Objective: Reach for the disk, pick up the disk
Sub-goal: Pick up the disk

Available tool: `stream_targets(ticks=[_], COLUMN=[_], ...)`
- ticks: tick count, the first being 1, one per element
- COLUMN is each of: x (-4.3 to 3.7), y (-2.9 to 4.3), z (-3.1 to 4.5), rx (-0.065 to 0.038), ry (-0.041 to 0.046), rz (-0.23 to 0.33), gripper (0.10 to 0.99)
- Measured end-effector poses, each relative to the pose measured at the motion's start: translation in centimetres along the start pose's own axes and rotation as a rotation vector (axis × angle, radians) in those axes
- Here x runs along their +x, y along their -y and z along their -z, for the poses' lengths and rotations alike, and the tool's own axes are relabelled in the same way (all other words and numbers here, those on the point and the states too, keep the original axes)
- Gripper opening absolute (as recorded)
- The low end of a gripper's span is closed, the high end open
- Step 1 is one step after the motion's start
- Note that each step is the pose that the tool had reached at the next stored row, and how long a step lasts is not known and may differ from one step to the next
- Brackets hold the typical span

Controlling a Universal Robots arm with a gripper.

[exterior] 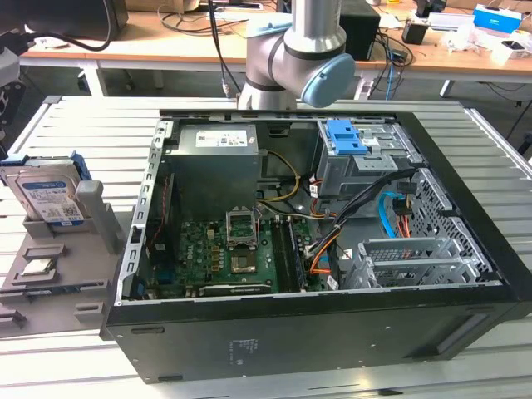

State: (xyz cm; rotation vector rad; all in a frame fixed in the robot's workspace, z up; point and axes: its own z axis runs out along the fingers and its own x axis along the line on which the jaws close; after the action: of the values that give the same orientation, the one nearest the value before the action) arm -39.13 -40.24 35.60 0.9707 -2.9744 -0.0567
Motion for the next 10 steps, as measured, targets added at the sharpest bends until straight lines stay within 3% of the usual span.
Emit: stream_targets(ticks=[6, 7, 10], x=[0.0, 0.0, 0.0], y=[0.0, 0.0, 0.0], z=[0.0, 0.0, 0.0], rx=[0.0, 0.0, 0.0], ry=[-0.002, -0.0038, -0.0048], rz=[0.05, 0.097, 0.127], gripper=[0.106, 0.106, 0.106])
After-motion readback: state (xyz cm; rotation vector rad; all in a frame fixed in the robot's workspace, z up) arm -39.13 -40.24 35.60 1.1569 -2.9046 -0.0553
